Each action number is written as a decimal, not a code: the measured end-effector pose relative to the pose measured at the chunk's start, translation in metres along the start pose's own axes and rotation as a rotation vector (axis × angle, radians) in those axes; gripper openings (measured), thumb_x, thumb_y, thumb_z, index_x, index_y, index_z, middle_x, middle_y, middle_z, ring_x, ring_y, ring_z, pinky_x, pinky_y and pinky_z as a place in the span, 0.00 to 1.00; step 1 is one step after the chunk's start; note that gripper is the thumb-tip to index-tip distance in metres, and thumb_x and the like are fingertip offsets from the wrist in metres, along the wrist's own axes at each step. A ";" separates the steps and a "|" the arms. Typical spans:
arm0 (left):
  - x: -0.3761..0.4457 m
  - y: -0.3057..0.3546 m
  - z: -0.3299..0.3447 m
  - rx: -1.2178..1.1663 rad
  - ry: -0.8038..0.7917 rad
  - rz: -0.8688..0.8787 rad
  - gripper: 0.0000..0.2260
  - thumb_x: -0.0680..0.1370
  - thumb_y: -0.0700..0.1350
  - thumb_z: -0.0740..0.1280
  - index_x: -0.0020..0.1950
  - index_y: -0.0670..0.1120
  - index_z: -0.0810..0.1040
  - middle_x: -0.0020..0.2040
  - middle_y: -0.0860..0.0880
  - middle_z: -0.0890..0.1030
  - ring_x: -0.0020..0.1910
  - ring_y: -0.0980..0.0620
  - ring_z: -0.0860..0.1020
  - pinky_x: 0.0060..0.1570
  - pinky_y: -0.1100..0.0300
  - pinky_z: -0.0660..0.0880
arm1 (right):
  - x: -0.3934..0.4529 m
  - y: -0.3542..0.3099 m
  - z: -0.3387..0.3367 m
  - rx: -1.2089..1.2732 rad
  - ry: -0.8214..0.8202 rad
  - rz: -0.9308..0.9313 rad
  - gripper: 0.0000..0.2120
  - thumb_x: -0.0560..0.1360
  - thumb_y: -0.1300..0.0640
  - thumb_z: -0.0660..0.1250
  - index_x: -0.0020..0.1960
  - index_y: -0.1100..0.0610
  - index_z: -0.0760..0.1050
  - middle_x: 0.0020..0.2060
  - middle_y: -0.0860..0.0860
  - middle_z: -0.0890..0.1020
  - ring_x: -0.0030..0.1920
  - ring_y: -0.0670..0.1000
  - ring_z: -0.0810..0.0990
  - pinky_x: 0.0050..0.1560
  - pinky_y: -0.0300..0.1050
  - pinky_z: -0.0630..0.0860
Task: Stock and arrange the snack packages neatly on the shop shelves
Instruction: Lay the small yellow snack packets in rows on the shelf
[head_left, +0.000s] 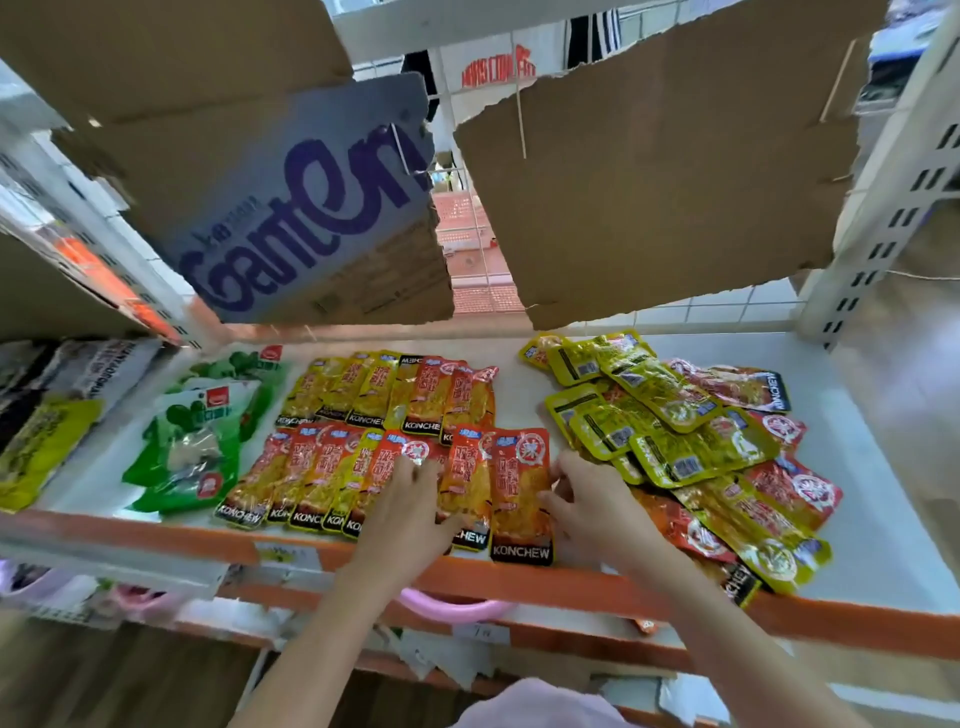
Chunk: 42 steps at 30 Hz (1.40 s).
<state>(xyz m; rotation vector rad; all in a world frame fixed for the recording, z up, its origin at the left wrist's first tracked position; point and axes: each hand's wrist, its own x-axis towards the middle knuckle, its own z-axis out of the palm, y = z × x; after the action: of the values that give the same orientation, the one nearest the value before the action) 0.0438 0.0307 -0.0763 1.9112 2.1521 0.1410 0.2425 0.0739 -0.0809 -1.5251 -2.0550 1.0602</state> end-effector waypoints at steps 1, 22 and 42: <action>0.002 -0.001 -0.002 0.029 -0.037 0.005 0.31 0.74 0.59 0.66 0.71 0.48 0.60 0.63 0.49 0.64 0.56 0.54 0.70 0.55 0.62 0.68 | 0.000 -0.003 0.002 -0.076 -0.001 0.000 0.04 0.76 0.57 0.63 0.46 0.56 0.68 0.44 0.54 0.80 0.46 0.55 0.78 0.41 0.45 0.71; 0.090 0.098 0.028 -0.078 0.035 0.153 0.23 0.76 0.60 0.61 0.58 0.41 0.72 0.56 0.43 0.76 0.57 0.42 0.74 0.54 0.50 0.72 | 0.008 0.037 -0.037 -0.586 0.229 0.124 0.24 0.74 0.46 0.60 0.69 0.46 0.63 0.68 0.49 0.66 0.70 0.56 0.59 0.65 0.56 0.59; 0.052 0.079 -0.049 -1.550 -0.067 -0.046 0.06 0.80 0.39 0.60 0.44 0.47 0.70 0.36 0.46 0.75 0.27 0.53 0.75 0.21 0.64 0.71 | -0.010 -0.019 -0.086 0.900 0.526 0.053 0.10 0.80 0.57 0.57 0.42 0.56 0.71 0.25 0.43 0.73 0.25 0.43 0.72 0.23 0.34 0.70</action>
<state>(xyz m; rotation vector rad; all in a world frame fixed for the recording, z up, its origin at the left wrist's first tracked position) 0.1023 0.0975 -0.0170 0.8545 1.1807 1.2412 0.2923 0.0925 -0.0096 -1.1814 -0.9646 1.1942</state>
